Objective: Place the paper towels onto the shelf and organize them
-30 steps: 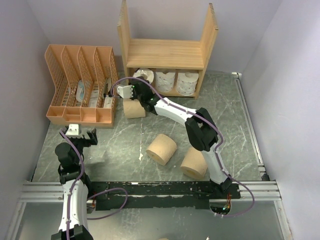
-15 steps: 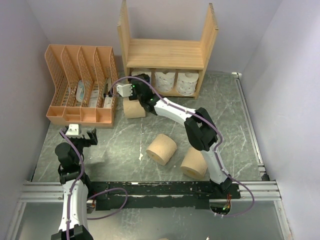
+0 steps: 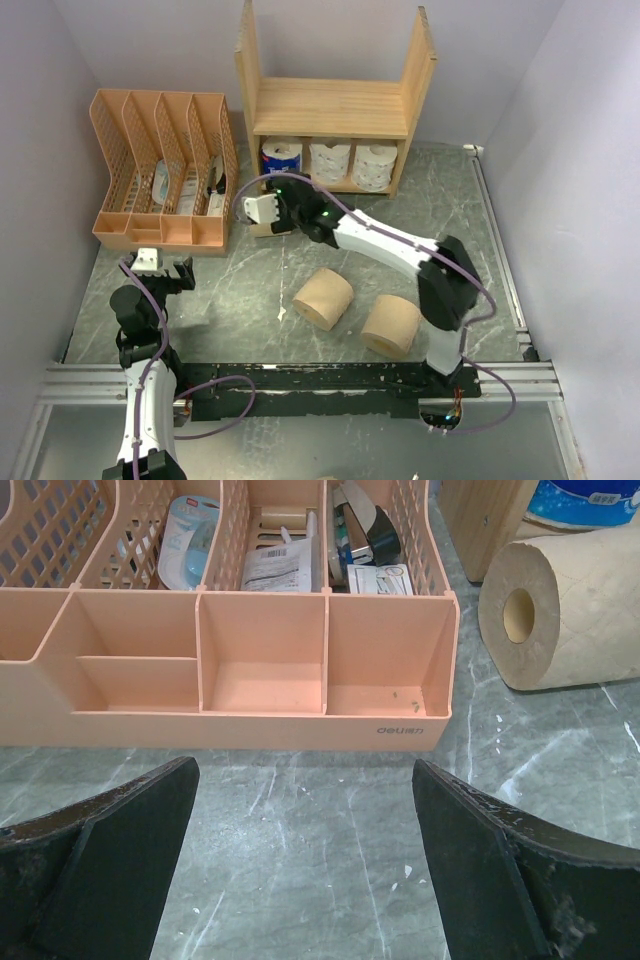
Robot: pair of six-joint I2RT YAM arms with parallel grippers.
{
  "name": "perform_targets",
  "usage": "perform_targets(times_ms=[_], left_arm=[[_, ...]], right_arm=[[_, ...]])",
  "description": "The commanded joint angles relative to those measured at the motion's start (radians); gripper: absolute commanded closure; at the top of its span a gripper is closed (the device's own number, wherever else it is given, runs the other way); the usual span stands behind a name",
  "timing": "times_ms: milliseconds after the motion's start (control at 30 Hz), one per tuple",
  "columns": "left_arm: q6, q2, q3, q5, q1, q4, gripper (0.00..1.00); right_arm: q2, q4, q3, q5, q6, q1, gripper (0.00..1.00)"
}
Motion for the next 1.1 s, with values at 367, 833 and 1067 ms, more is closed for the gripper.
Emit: perform_targets(times_ms=[367,833,1067], left_arm=[[0.002,0.002,-0.075,0.005,0.001,0.016,0.0],[0.002,0.003,-0.075,0.006,0.001,0.016,0.0],[0.002,-0.002,-0.078,0.007,0.002,0.013,0.0]], right_arm=[[-0.253,-0.871,-0.009,-0.878,0.588,-0.222,0.0],[-0.232,-0.844,-0.254,-1.181,0.697,-0.465,0.02],[-0.153,-0.825,-0.231,-1.228,0.688,-0.463,0.1]])
